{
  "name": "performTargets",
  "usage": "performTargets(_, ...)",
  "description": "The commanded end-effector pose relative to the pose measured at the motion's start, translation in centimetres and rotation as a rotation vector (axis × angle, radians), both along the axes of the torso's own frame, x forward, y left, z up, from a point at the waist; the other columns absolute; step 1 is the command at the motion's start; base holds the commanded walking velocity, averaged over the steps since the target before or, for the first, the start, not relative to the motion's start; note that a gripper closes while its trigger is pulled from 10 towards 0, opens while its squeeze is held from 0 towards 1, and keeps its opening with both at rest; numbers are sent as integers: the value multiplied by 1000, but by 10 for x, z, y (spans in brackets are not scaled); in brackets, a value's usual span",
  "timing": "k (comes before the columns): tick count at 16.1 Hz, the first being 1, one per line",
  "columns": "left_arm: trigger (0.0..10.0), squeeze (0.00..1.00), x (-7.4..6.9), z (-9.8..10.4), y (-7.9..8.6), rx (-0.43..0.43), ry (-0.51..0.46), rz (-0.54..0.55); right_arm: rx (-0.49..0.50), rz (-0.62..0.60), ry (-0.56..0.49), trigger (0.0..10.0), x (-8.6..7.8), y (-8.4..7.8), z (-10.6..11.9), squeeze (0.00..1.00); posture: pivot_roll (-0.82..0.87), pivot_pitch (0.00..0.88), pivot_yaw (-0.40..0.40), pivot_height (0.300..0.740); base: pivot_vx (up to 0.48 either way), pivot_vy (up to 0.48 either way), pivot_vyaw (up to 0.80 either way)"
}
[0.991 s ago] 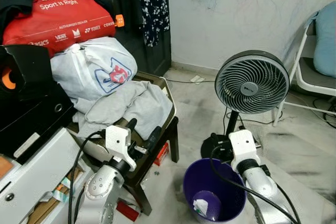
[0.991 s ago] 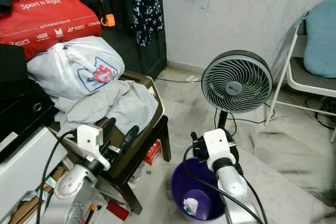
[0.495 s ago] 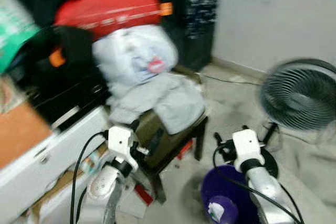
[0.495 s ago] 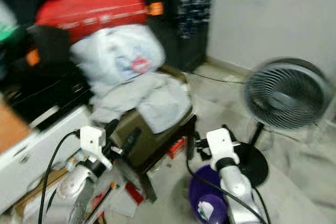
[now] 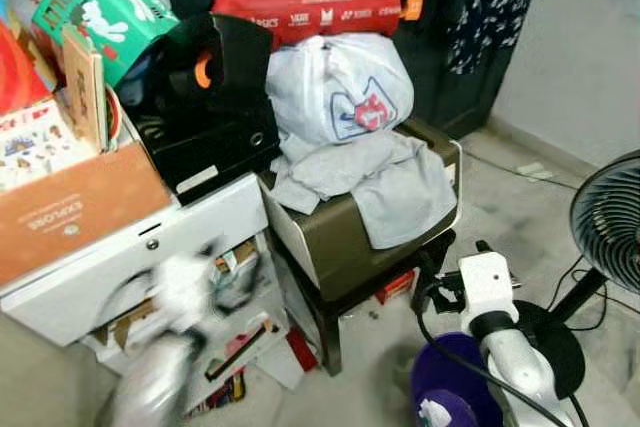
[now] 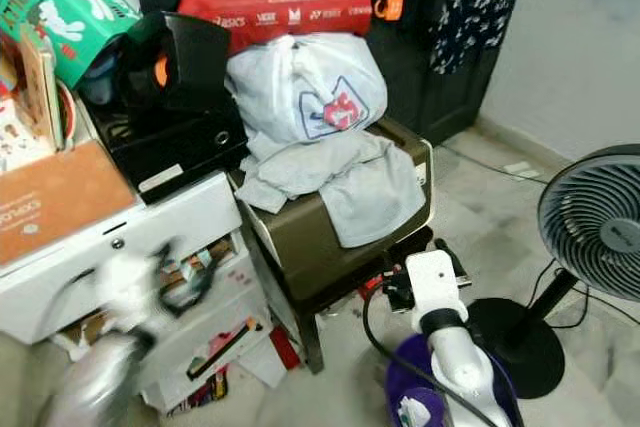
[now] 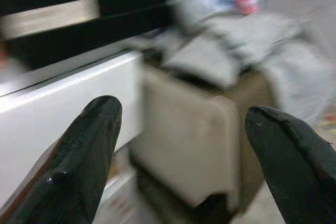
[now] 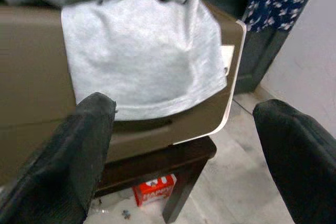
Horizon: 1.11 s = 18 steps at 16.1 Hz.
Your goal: Clean up the room
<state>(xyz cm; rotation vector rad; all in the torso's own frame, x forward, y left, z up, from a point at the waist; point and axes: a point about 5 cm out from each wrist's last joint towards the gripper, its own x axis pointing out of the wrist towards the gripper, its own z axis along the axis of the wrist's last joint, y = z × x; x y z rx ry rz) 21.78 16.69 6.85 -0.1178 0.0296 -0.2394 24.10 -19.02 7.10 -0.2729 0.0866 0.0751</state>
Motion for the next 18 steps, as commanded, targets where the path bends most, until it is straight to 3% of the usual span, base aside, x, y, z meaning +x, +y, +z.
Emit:
performTargets(1, 10000, 0, 1, 8, 0, -8, -21, 9, 6, -29, 13, 10000, -4, -9, 1, 0, -198, 0, 93, 740, 0, 0, 0)
performTargets(3, 10000, 0, -19, 3, 14, 34, 11, 65, -9, -49, 37, 10000, -23, -19, -1, 0, -184, 0, 75, 740, 0, 0, 0)
performTargets(5, 10000, 0, -24, -2, 18, 41, 41, 78, -34, -57, 54, 10000, -29, -23, -3, 0, -183, 0, 75, 740, 0, 0, 291)
performTargets(11, 10000, 0, -18, 1, 13, 34, 44, 67, -26, -45, 51, 10000, -21, -18, 1, 0, -192, 0, 80, 740, 0, 0, 800)
performTargets(18, 10000, 0, -15, 2, 9, 39, 47, 48, -32, -38, 69, 10000, -22, -18, -1, 0, -198, 0, 81, 740, 0, 0, 499)
